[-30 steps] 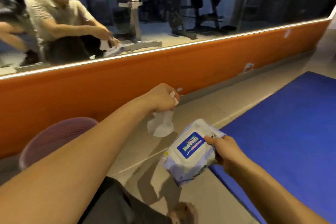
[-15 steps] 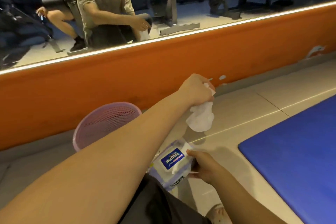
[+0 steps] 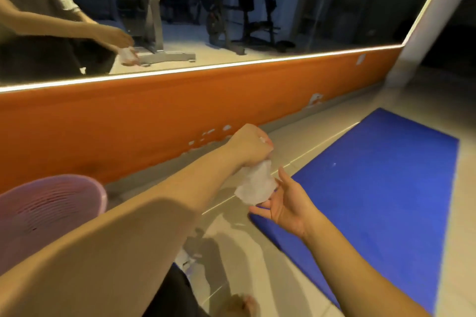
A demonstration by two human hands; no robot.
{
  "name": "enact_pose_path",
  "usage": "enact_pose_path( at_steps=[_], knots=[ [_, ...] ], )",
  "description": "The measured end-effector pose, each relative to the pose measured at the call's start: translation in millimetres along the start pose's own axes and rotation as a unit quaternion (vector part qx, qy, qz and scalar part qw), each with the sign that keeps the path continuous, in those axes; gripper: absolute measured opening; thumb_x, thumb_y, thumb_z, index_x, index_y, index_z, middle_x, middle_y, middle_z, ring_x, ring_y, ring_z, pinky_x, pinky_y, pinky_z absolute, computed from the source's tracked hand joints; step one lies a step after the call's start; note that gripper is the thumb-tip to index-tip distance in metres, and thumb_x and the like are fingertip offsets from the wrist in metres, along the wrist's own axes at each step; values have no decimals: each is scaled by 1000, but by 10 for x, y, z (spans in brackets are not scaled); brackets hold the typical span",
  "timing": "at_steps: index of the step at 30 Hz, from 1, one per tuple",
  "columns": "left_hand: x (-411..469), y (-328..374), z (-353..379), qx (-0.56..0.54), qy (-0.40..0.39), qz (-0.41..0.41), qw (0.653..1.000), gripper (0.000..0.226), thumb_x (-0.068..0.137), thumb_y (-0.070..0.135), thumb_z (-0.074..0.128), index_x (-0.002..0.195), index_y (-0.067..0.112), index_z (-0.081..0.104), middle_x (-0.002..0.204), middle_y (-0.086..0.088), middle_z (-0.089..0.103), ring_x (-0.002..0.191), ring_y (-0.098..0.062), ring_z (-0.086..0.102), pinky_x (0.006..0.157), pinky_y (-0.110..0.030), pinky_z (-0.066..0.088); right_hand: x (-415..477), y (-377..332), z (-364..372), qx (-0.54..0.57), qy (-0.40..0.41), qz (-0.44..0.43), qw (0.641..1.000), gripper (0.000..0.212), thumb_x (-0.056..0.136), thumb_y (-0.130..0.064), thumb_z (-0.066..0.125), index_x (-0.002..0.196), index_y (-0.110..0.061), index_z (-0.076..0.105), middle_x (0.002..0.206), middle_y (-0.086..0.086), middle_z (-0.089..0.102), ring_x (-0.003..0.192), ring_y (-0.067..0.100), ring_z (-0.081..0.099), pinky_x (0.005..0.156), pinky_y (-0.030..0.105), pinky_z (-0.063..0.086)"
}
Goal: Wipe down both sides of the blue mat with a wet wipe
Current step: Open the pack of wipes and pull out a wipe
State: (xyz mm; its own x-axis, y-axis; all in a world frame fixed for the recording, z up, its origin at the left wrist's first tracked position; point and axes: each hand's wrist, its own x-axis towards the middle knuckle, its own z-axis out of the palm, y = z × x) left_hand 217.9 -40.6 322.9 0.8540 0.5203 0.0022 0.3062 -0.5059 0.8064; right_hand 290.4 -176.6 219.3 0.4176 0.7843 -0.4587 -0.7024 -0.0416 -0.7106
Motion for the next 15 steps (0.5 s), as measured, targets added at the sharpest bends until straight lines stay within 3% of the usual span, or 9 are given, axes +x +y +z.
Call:
enact_pose_path(
  at_steps=[2, 4, 7, 10, 15],
  knots=[
    [-11, 137, 129, -9, -12, 10, 1000, 8, 86, 6, 71, 92, 3, 75, 89, -5, 67, 82, -18, 59, 66, -22, 44, -324, -281, -63, -7, 26, -26, 999, 41, 98, -42, 55, 118, -7, 64, 127, 20, 67, 106, 38, 69, 73, 50, 63],
    [-27, 263, 273, -7, -25, 19, 999, 5, 85, 11, 75, 89, 12, 76, 99, -4, 72, 92, -17, 65, 72, -24, 46, -618, -530, -125, -72, 71, -61, 993, 37, 91, -20, 67, 122, -1, 66, 127, 24, 65, 108, 38, 68, 67, 42, 64],
    [-84, 404, 486, -27, -82, 18, 996, 17, 85, 19, 76, 98, 9, 77, 95, -4, 72, 80, -15, 62, 67, -25, 47, -1007, -773, -253, -163, 177, -114, 964, 26, 93, -1, 60, 118, 3, 67, 107, 27, 71, 89, 37, 74, 52, 28, 59],
    [-147, 541, 693, -16, -164, 36, 986, 20, 88, 16, 71, 107, 10, 75, 85, 2, 65, 73, -11, 57, 59, -20, 42, -1385, -881, -475, -179, 269, -166, 932, 12, 91, 5, 61, 100, 1, 69, 94, 22, 72, 76, 34, 73, 53, 27, 58],
    [-175, 887, 1250, 36, -245, 75, 966, 12, 89, 15, 68, 95, 10, 77, 77, -2, 65, 64, -11, 52, 57, -20, 40, -1891, -817, -1019, -104, 375, -229, 892, 14, 88, 7, 65, 101, 2, 64, 95, 21, 67, 76, 33, 72, 53, 27, 57]
  ],
)
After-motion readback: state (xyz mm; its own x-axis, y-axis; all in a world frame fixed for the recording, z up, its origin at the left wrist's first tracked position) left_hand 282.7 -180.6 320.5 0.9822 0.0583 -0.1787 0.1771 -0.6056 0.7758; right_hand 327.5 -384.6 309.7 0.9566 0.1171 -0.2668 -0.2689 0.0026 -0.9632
